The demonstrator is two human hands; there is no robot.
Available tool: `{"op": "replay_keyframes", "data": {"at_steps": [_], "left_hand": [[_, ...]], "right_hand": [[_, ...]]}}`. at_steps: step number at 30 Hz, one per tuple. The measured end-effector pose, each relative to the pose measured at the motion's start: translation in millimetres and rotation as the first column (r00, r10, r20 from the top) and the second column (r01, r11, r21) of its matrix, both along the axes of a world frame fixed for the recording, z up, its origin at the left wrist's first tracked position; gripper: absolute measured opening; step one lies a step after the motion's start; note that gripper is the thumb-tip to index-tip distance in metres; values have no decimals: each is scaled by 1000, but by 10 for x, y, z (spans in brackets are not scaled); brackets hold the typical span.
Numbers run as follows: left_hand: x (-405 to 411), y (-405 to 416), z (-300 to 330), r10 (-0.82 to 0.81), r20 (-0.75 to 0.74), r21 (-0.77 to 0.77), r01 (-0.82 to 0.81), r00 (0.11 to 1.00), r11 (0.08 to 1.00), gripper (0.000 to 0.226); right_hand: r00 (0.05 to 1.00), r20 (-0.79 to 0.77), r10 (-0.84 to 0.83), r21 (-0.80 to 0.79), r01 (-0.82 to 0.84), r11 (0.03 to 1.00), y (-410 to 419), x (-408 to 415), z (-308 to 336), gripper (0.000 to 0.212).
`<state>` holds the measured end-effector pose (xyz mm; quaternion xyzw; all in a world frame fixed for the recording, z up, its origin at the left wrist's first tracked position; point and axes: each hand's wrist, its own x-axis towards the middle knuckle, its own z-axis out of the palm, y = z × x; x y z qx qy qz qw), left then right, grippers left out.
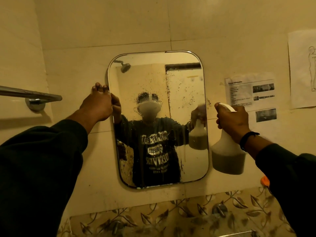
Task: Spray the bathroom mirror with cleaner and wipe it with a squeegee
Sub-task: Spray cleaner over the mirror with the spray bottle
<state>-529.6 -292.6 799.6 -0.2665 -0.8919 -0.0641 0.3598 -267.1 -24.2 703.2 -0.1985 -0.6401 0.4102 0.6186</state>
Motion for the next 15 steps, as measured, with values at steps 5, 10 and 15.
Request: {"op": "replay_keyframes", "data": {"at_steps": [5, 10, 15], "left_hand": [[-16, 3, -11, -3, -11, 3, 3, 1000, 1000, 67], [-19, 11, -15, -6, -16, 3, 6, 1000, 1000, 69], [-55, 9, -23, -13, -31, 6, 13, 999, 1000, 67]], "right_hand": [[989, 115, 92, 9, -94, 996, 60, -12, -118, 31], [987, 135, 88, 81, -99, 992, 35, -63, -396, 30], [977, 157, 145, 90, -161, 983, 39, -139, -524, 35]]}}
